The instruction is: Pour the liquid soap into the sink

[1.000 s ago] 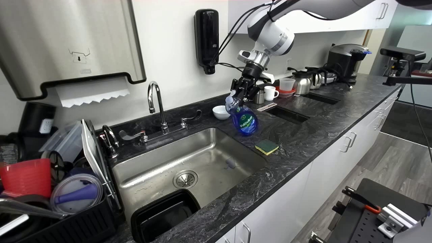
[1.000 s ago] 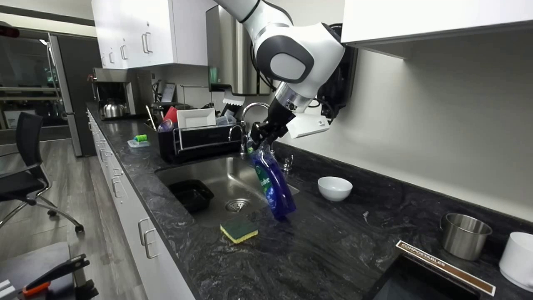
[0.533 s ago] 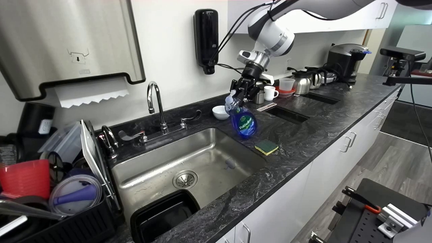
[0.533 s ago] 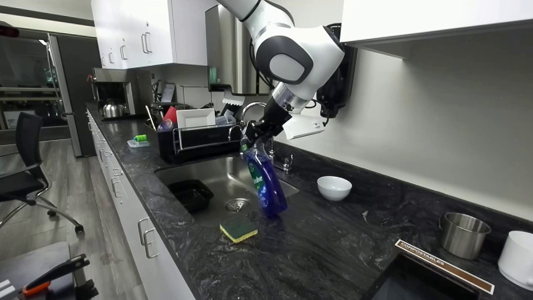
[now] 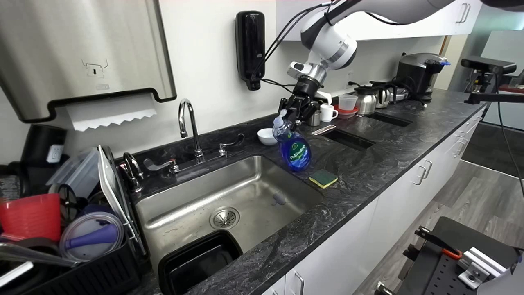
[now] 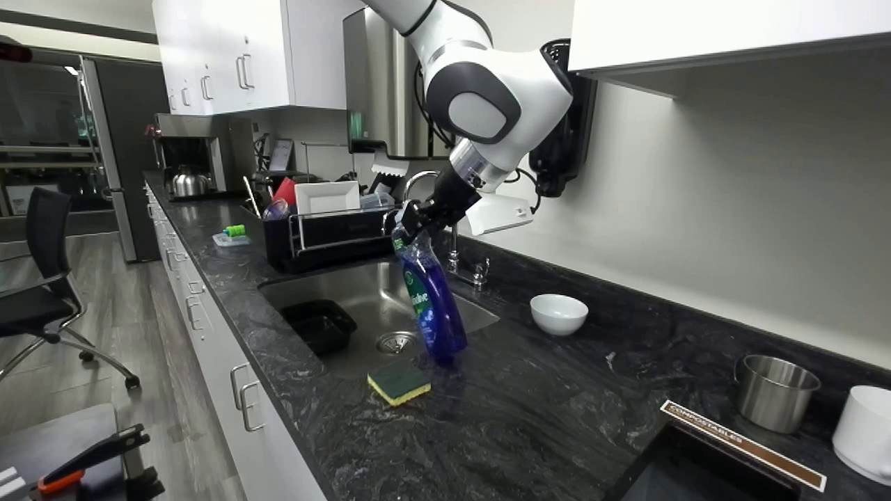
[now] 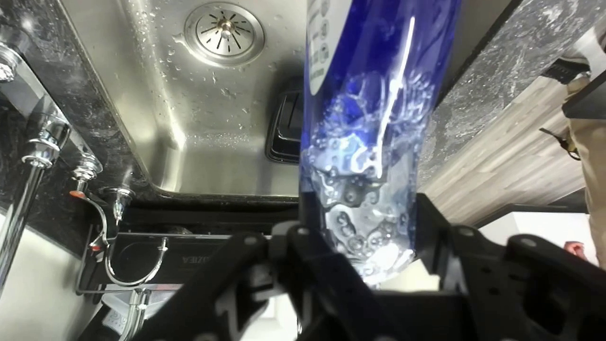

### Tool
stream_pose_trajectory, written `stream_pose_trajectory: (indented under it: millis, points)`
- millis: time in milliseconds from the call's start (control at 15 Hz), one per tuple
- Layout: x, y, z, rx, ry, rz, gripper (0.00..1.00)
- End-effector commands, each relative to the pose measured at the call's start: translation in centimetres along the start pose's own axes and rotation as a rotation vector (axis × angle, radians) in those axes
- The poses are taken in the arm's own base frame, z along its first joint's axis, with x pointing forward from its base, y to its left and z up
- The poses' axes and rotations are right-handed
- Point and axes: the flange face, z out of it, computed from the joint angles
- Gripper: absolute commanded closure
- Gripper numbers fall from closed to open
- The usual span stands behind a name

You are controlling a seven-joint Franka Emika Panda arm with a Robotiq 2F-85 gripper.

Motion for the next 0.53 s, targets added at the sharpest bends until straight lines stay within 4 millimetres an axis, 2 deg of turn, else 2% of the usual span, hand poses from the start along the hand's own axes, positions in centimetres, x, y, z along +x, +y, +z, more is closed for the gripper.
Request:
stream_pose_trajectory:
  millis: [0, 467]
  points:
    - [0.9, -1.5, -0.3, -0.001, 0.033, -0.01, 0.76]
    - [1.3, -4.7, -0.6, 0.0, 0.029, 0.013, 0.76]
